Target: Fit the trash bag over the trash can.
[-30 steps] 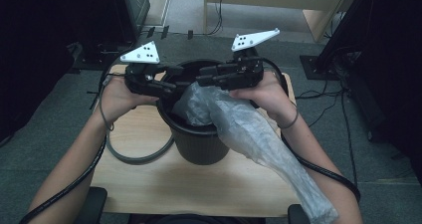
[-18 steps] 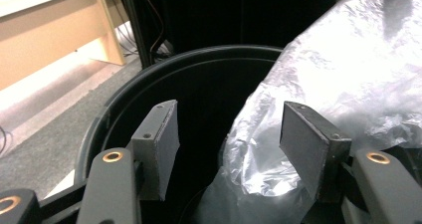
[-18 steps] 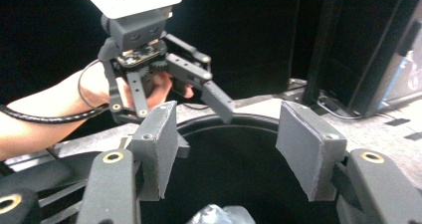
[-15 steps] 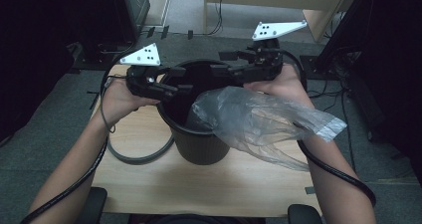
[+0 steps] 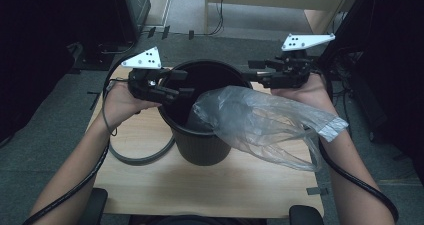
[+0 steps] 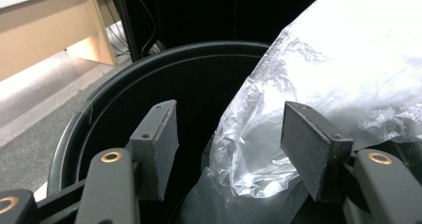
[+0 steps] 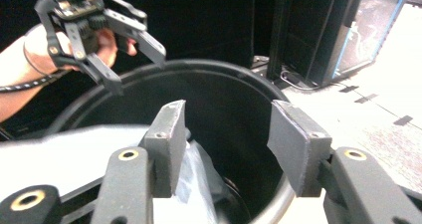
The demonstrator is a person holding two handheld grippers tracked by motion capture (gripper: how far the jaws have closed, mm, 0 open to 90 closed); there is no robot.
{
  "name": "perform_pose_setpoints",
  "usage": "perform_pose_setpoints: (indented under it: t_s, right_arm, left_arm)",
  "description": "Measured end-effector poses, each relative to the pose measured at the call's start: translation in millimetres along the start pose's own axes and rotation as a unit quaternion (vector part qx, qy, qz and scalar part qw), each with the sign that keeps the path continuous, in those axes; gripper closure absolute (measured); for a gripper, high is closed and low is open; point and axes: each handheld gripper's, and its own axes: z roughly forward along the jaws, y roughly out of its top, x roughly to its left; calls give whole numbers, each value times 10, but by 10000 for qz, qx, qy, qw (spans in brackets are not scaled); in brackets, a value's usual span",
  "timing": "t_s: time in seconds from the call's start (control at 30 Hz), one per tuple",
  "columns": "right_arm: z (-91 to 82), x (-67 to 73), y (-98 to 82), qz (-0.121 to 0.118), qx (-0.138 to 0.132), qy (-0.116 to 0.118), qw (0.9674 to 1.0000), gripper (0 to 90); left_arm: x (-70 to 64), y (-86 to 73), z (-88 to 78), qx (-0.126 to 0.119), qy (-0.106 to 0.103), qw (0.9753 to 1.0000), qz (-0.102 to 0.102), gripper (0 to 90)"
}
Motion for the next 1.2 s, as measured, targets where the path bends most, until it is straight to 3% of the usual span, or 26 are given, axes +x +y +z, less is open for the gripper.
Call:
perform_pose_setpoints:
  t_s: [0.23,0.47,0.83,1.2]
  right_arm:
    - [-96,-83,-304,54,-26,-37,10000,502]
    - [-80,29,-476,-35,-64,208,9998,486]
    - [130,314,-438,-214,-134,696,9973,392]
    - [365,461,-299,-205,-209,817,9962,394]
  left_arm:
    - [1,11,-10,8,23,10000,16,393]
    - [-52,16,23,2,-51,10000,62,393]
    - [-150,14,44,-37,-199,9997,124,386]
    - [-287,-6,84,-46,-422,9989,216,379]
